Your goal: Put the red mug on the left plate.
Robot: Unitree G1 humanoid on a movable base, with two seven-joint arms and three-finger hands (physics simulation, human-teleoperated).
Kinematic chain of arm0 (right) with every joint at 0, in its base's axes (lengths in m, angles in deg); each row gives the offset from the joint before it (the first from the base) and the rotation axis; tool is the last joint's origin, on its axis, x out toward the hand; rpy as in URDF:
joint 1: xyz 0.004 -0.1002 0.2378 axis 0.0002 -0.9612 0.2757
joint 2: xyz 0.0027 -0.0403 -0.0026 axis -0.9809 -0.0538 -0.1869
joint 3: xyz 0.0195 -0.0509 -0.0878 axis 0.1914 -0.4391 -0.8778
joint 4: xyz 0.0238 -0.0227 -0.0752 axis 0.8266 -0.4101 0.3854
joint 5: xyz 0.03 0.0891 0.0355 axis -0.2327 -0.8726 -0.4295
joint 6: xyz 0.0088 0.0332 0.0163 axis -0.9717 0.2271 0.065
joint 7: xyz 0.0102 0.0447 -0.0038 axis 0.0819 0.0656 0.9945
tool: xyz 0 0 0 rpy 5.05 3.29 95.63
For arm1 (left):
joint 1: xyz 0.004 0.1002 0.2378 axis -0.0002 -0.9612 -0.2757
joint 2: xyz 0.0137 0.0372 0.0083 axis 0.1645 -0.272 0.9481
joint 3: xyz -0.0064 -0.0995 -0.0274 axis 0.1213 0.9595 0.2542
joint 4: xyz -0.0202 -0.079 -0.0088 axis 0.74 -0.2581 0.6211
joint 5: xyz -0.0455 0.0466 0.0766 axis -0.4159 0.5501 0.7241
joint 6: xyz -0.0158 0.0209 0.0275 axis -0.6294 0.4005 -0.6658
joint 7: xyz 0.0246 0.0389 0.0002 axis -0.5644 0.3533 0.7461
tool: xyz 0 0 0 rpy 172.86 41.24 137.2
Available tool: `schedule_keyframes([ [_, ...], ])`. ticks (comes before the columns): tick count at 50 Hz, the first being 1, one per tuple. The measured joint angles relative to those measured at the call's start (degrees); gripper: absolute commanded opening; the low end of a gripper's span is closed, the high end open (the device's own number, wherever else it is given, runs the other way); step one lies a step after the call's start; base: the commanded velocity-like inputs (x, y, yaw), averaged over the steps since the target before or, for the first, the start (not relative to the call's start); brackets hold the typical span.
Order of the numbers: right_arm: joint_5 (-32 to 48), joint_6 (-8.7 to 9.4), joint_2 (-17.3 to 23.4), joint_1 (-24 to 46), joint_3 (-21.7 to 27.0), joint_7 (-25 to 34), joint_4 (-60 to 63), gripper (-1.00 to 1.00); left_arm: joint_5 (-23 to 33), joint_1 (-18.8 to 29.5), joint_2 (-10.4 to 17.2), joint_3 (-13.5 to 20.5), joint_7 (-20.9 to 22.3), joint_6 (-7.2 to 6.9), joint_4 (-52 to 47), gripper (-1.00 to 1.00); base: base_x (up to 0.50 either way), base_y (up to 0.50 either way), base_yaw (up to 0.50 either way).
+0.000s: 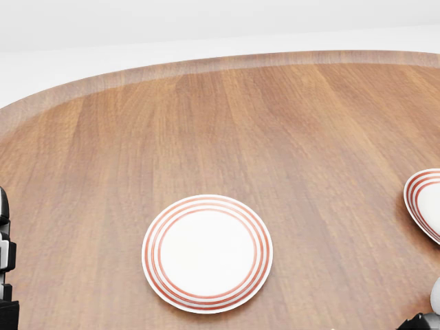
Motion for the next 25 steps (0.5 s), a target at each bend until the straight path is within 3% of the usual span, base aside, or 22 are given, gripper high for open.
schedule_keyframes([
  [12, -0.13, 0.54, 0.71, 3.38, 0.52, 6.89, 10.01, -1.00, 0.06, 0.21, -0.04, -0.02, 0.05, -0.23, -0.01, 1.00, 0.00, 0.00, 0.00],
  [25, 4.75, 4.43, 4.07, 15.74, -9.10, 11.59, 8.49, -1.00, -0.30, 0.23, -0.29, 0.55, 0.38, -0.15, 0.07, 1.00, 0.00, 0.00, 0.00],
])
